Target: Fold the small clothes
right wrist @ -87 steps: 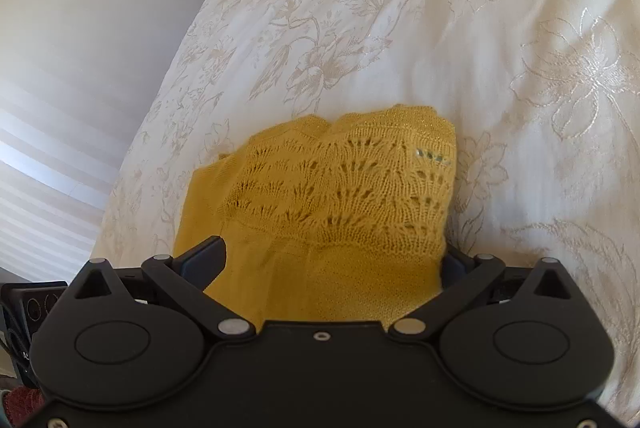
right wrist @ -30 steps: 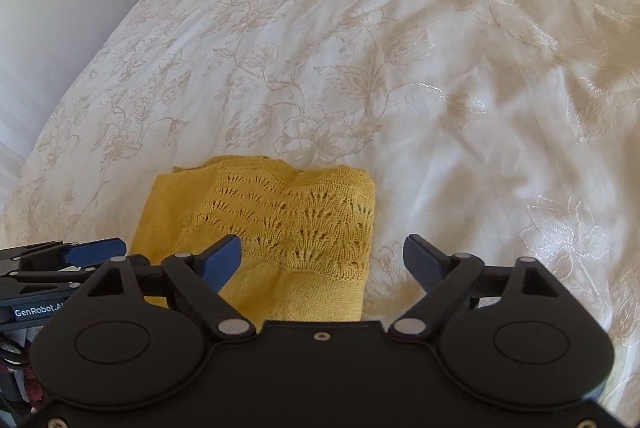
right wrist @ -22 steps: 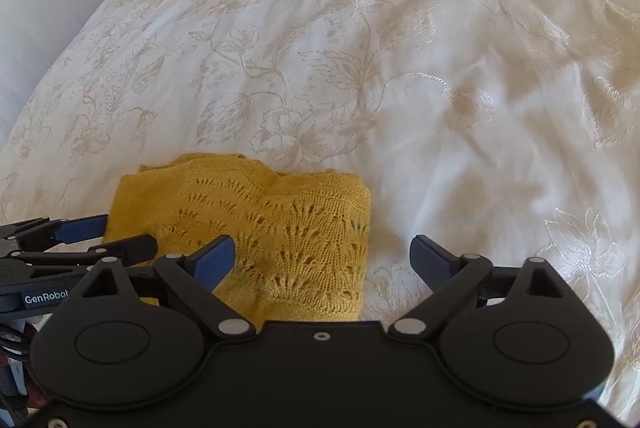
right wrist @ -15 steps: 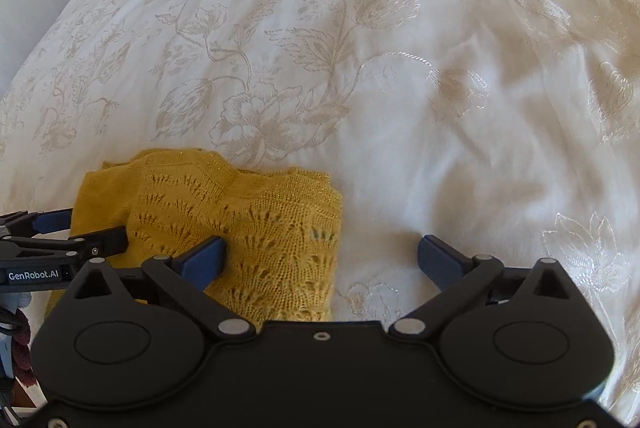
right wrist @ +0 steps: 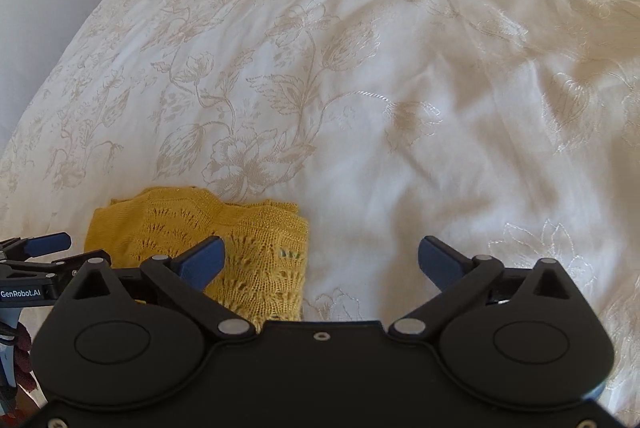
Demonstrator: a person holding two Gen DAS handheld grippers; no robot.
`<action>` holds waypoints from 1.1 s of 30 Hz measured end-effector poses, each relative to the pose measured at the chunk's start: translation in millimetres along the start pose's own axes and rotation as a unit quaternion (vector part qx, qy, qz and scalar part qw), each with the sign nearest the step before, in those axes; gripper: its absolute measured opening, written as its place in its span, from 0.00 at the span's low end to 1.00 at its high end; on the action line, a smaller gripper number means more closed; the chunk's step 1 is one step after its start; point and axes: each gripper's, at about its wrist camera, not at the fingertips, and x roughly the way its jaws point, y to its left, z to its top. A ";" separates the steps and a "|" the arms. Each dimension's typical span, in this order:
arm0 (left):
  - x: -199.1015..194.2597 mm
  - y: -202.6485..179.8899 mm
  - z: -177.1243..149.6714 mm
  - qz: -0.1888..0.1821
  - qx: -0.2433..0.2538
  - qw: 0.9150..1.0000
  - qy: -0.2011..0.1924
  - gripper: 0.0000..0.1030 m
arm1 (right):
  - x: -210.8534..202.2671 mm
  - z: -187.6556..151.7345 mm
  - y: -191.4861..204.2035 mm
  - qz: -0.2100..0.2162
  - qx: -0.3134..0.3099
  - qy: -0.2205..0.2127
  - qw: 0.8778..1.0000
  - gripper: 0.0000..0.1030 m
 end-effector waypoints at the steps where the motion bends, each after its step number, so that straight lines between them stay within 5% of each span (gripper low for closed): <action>1: -7.0 -2.8 -3.4 -0.004 0.005 1.000 -0.003 1.00 | -5.7 -2.2 -1.5 0.003 0.002 -0.003 1.000 0.99; 10: -18.6 -4.3 -54.4 0.010 0.008 1.000 0.026 1.00 | -20.4 -44.0 7.4 0.012 -0.037 0.034 0.999 0.99; 16: -13.5 27.3 -64.2 -0.014 -0.085 0.995 0.047 1.00 | -9.9 -65.5 -5.3 -0.041 -0.027 0.066 0.997 0.99; 33: -113.7 -16.6 -61.9 -0.001 -0.094 0.991 -0.098 1.00 | -87.3 -72.0 34.4 -0.015 -0.115 -0.034 0.993 0.99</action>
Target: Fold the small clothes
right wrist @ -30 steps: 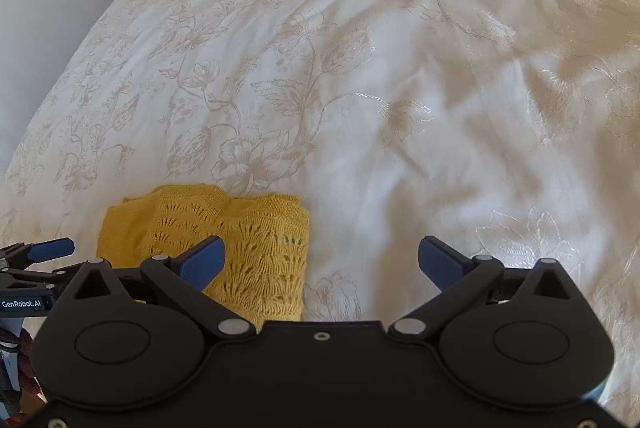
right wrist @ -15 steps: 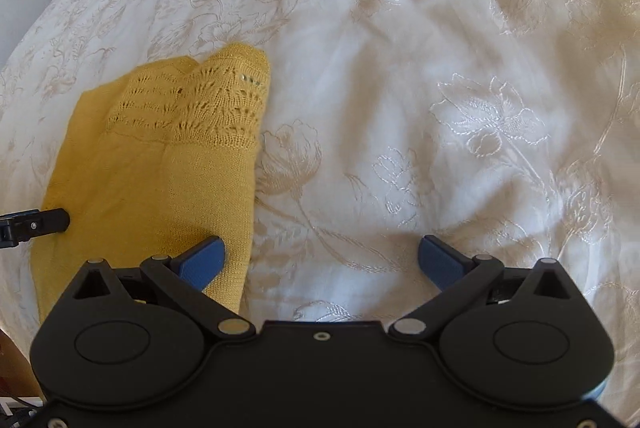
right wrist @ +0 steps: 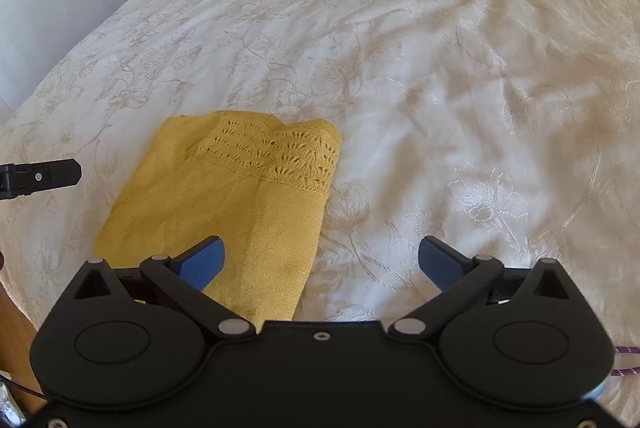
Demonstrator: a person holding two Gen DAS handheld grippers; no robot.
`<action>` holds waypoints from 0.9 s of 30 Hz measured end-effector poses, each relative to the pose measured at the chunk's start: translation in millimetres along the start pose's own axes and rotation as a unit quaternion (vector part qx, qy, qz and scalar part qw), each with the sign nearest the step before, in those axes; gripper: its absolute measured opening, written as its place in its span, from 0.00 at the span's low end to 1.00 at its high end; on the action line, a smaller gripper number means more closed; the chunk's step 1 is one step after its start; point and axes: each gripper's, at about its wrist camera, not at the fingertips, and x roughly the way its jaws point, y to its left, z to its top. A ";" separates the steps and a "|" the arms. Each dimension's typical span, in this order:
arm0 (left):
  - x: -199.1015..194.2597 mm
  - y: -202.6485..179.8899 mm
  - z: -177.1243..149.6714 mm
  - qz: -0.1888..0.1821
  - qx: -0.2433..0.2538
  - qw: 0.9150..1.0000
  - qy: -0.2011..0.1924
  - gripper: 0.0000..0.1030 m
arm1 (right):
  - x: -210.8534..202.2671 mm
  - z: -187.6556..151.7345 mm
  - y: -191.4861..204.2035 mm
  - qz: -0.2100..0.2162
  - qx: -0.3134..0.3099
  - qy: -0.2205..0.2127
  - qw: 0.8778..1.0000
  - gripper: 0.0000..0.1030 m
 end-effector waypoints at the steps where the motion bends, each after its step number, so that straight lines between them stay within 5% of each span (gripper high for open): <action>1: -3.8 -3.0 -1.0 0.005 0.002 1.000 -0.003 1.00 | -4.3 -1.2 3.3 0.000 -0.006 -0.004 1.000 0.99; 18: -28.8 -16.1 -23.5 0.025 0.030 0.998 0.045 0.99 | -31.9 -25.5 31.8 0.010 0.015 0.015 1.000 0.99; 27: -58.2 -34.2 -12.9 0.109 0.071 0.991 0.007 0.99 | -60.8 -27.3 60.3 -0.004 -0.009 -0.017 1.000 0.99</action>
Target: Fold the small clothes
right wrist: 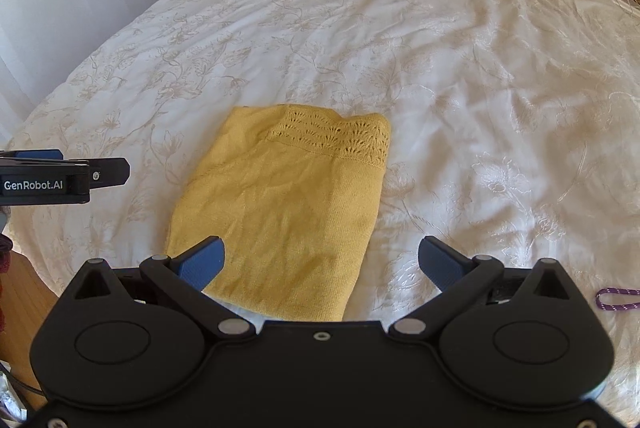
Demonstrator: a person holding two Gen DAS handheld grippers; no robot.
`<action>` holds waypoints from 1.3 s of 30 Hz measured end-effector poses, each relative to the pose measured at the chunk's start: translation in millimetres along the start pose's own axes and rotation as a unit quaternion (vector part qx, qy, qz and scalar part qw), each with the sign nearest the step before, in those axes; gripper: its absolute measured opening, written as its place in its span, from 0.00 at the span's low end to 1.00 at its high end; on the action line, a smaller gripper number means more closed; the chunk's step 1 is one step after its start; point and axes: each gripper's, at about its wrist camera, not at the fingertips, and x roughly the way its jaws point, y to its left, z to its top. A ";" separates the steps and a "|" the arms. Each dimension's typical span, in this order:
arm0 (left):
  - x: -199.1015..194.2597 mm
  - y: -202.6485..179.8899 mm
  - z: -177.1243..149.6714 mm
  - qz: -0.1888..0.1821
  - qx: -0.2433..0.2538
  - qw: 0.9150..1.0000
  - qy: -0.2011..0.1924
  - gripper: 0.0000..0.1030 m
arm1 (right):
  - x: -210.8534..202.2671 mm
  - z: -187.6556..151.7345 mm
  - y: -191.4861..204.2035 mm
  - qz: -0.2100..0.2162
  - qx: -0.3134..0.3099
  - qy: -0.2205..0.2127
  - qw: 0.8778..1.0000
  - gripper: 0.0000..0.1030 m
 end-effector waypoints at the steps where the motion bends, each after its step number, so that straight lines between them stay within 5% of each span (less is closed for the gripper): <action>1: -3.5 -0.1 1.5 0.002 0.003 1.000 -0.007 0.99 | -3.2 0.9 2.6 0.000 0.001 -0.005 1.000 0.99; 9: -18.0 -0.3 6.5 0.011 0.008 1.000 -0.014 0.99 | -22.5 2.5 22.3 -0.023 0.014 -0.030 0.999 0.99; 18: -21.6 8.7 -8.5 0.014 -0.009 1.000 0.025 0.98 | -36.9 -5.5 27.7 -0.071 0.045 -0.016 0.996 0.99; 39: -19.8 25.7 -36.2 -0.009 -0.019 0.996 0.082 0.98 | -49.4 -15.6 34.5 -0.073 0.065 -0.009 0.995 0.99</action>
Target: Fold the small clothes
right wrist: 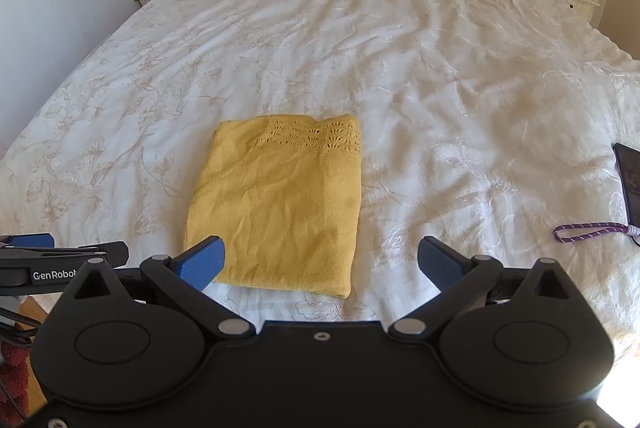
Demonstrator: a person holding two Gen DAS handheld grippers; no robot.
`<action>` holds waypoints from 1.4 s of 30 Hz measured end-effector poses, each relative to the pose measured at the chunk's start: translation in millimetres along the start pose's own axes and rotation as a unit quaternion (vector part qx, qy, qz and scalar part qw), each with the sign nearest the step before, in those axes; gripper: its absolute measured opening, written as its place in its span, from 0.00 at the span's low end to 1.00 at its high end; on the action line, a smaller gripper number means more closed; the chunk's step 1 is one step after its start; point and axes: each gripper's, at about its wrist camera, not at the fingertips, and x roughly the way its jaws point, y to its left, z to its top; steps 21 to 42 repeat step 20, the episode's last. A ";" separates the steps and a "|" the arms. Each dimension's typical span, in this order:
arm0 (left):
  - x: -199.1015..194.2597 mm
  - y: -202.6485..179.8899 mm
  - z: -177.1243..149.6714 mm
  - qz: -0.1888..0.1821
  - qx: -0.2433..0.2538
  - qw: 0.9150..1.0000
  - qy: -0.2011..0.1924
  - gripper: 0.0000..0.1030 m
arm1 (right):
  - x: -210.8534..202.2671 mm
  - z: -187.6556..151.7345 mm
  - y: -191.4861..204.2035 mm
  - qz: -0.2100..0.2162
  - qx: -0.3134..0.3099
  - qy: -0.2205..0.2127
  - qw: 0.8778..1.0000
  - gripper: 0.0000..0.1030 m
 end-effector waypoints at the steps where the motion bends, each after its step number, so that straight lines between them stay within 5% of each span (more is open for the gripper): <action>1: 0.1 -0.7 -0.4 0.000 0.001 1.000 0.000 0.98 | -0.5 -0.3 -1.0 0.000 0.002 0.000 1.000 0.99; 42: 2.1 -5.0 0.3 -0.006 0.015 1.000 0.002 0.98 | 6.6 -2.7 -0.4 0.006 0.027 0.009 1.000 0.99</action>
